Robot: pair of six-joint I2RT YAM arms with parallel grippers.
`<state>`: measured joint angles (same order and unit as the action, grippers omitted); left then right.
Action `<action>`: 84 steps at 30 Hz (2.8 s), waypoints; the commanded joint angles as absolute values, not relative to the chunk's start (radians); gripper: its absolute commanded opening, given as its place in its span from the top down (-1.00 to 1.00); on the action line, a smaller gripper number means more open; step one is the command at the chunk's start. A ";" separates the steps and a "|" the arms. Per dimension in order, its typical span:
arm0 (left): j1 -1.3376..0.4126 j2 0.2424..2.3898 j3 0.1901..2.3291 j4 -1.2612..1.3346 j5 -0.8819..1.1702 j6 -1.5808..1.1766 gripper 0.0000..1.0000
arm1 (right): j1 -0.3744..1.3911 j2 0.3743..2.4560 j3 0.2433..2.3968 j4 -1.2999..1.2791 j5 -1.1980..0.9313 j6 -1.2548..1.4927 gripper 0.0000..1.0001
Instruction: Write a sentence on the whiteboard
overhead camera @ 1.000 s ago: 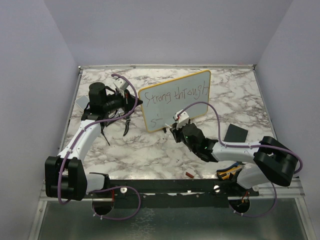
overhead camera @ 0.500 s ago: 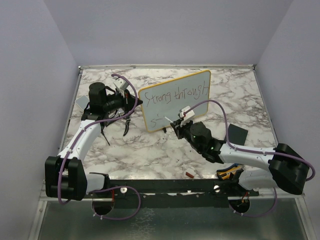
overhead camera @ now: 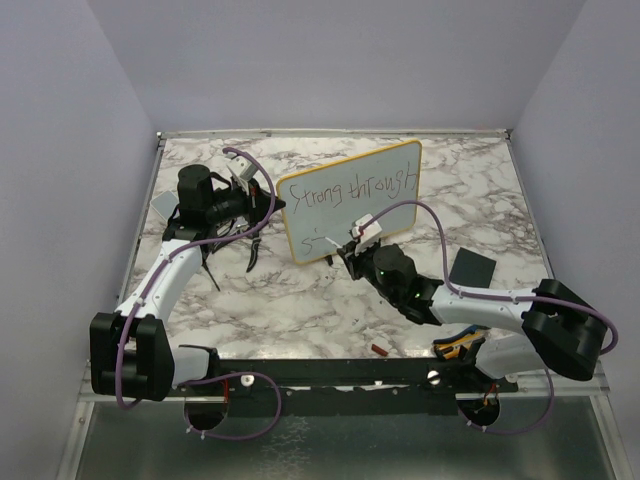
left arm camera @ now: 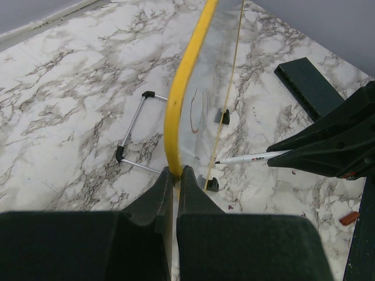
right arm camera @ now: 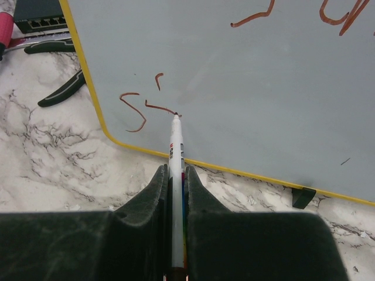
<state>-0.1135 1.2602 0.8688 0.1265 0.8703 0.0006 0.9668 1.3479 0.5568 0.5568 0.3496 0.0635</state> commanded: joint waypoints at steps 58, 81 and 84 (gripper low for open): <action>-0.112 1.244 0.853 0.143 0.847 0.028 1.00 | 0.966 1.482 0.586 0.574 0.348 0.131 0.99; -0.112 1.241 0.851 0.144 0.847 0.028 1.00 | 0.966 1.472 0.621 0.653 0.348 0.072 0.99; -0.112 1.241 0.852 0.143 0.847 0.028 1.00 | 0.966 1.474 0.632 0.656 0.354 0.063 0.99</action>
